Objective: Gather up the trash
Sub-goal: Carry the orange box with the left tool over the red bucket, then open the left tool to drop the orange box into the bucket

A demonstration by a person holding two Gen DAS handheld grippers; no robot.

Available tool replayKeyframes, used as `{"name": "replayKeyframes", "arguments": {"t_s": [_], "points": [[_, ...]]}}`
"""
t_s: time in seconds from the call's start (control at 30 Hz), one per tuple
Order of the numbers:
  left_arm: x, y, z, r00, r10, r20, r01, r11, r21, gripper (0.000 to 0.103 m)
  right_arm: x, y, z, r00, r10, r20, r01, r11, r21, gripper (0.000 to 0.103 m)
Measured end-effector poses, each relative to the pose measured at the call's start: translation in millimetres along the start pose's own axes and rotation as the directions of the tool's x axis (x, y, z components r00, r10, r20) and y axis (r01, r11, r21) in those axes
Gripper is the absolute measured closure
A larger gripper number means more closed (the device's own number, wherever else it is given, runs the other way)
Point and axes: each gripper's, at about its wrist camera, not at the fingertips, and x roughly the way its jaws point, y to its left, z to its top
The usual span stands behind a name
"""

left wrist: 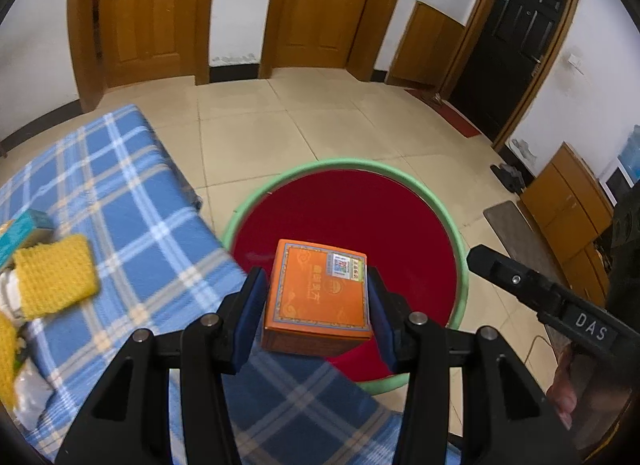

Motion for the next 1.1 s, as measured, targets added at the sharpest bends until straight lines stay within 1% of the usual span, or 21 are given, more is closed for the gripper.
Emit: {"name": "replayKeyframes", "arguments": {"t_s": [0.1, 0.17, 0.2, 0.23, 0.33, 0.47, 0.63, 0.77, 0.97, 1.1], "points": [[1, -5, 3, 1.0, -0.019, 0.007, 0.019, 1.0, 0.01, 0.052, -1, -3, 0, 1.0, -0.002, 0.002, 0.002, 1.0, 0.008, 0.062], [-1, -7, 5, 1.0, -0.02, 0.016, 0.02, 1.0, 0.019, 0.043, -3, -4, 1, 1.0, -0.004, 0.006, 0.004, 1.0, 0.013, 0.062], [-4, -8, 5, 1.0, -0.016, 0.027, 0.016, 1.0, 0.02, 0.036, -3, -4, 1, 1.0, -0.004, 0.008, 0.004, 1.0, 0.015, 0.062], [-6, -7, 6, 0.999, -0.013, 0.035, 0.012, 1.0, 0.02, 0.033, -3, -4, 1, 1.0, -0.004, 0.009, 0.004, 1.0, 0.015, 0.062], [-14, -6, 7, 0.999, -0.006, 0.052, 0.005, 1.0, 0.019, 0.032, -5, -3, 1, 1.0, -0.003, 0.01, 0.003, 1.0, 0.016, 0.061], [-26, 2, 5, 0.999, 0.003, 0.055, -0.002, 1.0, -0.02, 0.032, -6, 0, 1, 1.0, 0.002, 0.012, -0.002, 1.0, 0.009, 0.061], [-42, 16, -1, 0.998, 0.031, 0.062, -0.026, 0.997, -0.072, 0.032, -10, 7, 1, 1.0, 0.01, 0.016, -0.01, 1.0, -0.006, 0.055], [-61, 34, -10, 0.996, 0.047, 0.069, -0.038, 0.991, -0.13, 0.032, -11, 14, -1, 1.0, 0.019, 0.013, -0.019, 1.0, -0.021, 0.05], [-95, 63, -24, 0.987, 0.123, 0.104, -0.102, 0.977, -0.185, 0.032, -12, 28, -5, 0.999, 0.039, -0.002, -0.039, 0.998, -0.044, 0.048], [-119, 90, -36, 0.972, 0.202, 0.121, -0.169, 0.957, -0.238, 0.032, -12, 41, -8, 0.998, 0.055, -0.011, -0.056, 0.996, -0.065, 0.048]]}}
